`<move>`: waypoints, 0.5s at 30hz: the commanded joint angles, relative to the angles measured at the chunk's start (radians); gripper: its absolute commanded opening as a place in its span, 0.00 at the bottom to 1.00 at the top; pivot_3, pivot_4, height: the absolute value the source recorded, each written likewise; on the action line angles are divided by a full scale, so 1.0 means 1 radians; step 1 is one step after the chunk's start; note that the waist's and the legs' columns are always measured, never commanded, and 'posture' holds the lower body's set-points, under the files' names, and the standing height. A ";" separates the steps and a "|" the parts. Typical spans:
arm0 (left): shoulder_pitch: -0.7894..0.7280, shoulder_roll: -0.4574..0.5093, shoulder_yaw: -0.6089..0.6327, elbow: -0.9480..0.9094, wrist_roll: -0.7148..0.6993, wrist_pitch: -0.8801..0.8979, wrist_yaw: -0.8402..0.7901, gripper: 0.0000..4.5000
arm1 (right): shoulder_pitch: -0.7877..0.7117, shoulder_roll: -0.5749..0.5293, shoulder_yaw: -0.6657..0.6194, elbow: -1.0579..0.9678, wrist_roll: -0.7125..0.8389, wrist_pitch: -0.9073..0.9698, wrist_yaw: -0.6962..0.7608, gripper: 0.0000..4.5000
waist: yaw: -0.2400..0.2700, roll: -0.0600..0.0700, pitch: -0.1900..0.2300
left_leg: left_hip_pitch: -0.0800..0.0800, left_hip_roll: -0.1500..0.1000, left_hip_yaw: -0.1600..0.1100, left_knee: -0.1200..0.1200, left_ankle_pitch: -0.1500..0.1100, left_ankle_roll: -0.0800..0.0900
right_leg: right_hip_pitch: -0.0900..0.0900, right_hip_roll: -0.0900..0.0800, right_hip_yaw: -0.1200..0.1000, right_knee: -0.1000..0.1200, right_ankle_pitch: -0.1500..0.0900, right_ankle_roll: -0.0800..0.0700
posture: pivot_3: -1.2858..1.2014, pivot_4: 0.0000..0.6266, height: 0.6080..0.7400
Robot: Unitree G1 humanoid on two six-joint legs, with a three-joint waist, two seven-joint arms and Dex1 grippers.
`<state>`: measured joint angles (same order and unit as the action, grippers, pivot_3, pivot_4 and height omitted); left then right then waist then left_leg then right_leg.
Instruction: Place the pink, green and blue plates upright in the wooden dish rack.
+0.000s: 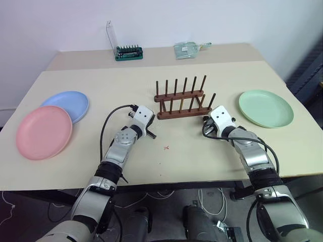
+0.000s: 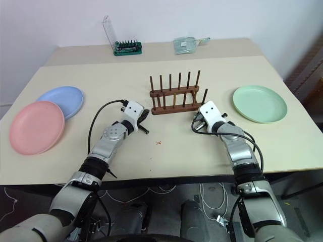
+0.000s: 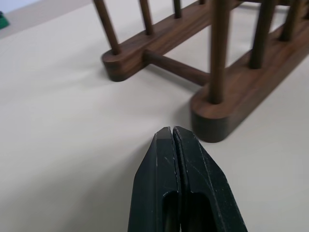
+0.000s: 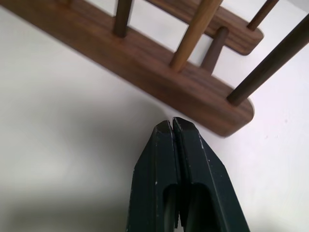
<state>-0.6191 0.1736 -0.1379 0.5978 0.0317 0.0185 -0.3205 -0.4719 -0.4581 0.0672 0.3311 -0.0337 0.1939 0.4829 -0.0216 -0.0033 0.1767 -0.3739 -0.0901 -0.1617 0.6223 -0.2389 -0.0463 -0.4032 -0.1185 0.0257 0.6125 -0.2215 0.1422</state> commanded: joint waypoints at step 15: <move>0.502 0.463 0.149 -0.564 -0.278 0.276 -0.525 0.18 | 0.072 -0.076 0.000 -0.323 0.063 0.053 0.179 0.00 | -0.039 0.002 -0.001 | 0.001 0.003 0.003 -0.009 0.000 0.000 | -0.005 0.000 0.001 0.000 -0.001 -0.006 | 0.52 0.24 1.00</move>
<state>-0.1551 0.6264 -0.0226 0.0241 -0.2025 0.2186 -0.8234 -0.3842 -0.5281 0.0689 0.0440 0.0159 0.2569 0.6497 -0.0601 -0.0016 0.1759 -0.3728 -0.0867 -0.1593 0.6127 -0.2391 -0.0462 -0.4084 -0.1184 0.0267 0.6127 -0.2232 0.1367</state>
